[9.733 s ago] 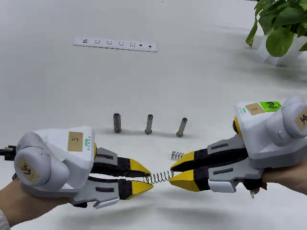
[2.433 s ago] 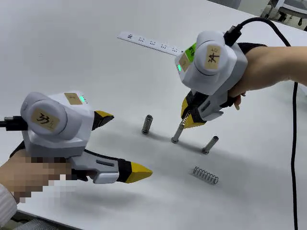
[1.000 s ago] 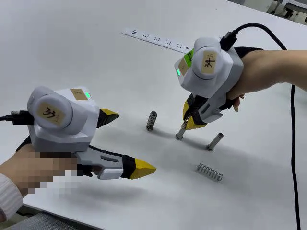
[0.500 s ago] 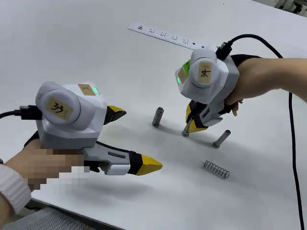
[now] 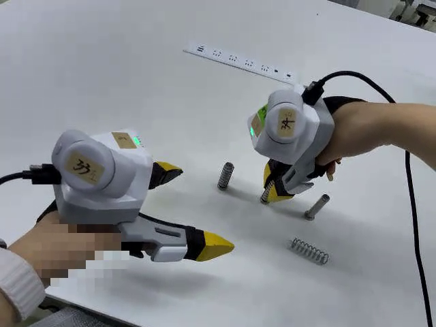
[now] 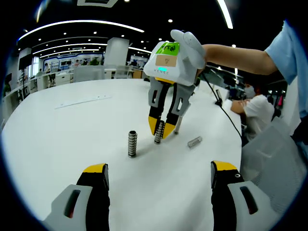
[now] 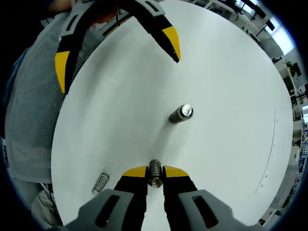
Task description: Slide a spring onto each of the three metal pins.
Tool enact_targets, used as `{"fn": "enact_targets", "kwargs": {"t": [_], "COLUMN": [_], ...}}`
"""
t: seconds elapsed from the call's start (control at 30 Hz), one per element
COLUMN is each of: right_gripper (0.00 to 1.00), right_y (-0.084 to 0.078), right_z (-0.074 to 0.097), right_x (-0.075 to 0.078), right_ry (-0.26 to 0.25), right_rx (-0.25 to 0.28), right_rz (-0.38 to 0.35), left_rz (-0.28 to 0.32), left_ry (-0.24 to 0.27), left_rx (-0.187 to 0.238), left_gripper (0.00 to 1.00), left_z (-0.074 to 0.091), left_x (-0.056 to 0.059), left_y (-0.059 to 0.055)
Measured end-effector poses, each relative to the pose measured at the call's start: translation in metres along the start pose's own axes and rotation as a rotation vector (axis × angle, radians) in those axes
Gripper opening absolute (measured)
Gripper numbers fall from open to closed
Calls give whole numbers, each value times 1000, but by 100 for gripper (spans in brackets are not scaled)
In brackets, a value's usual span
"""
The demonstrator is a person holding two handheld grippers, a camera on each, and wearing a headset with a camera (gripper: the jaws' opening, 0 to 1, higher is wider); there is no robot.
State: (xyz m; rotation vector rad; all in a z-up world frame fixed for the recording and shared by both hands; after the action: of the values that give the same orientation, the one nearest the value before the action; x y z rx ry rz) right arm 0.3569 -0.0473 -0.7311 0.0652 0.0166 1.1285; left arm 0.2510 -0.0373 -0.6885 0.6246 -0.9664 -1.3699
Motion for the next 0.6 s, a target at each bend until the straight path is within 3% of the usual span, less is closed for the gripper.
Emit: {"fn": "enact_targets", "kwargs": {"t": [0.2, 0.43, 0.6], "right_gripper": [16, 20, 23], "right_y": [-2, 1, 2], "right_z": [-3, -2, -1], "right_x": [-4, -5, -5], "right_ry": [12, 10, 4], "right_rx": [2, 13, 20], "right_rz": [-13, -15, -11], "left_rz": [40, 104, 111], "left_ry": [-17, -45, -31], "left_rx": [36, 78, 91], "left_gripper": [88, 79, 77], "left_z": [1, 4, 6], "left_x": [1, 3, 0], "left_y": [5, 12, 15]}}
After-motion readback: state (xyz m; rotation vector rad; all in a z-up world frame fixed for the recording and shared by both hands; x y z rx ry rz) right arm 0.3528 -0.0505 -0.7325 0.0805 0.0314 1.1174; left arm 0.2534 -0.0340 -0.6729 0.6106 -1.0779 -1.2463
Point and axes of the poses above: the centre of the closed fingertips' face, and the gripper's own axes: z roughly backward along the fingers, x roughly to its right, y roughly out of its top, the point moved 1 cm from there along z, roughly backward along the fingers, and after that the axes turned 4 degrees about -x, right-handed, at the moved point
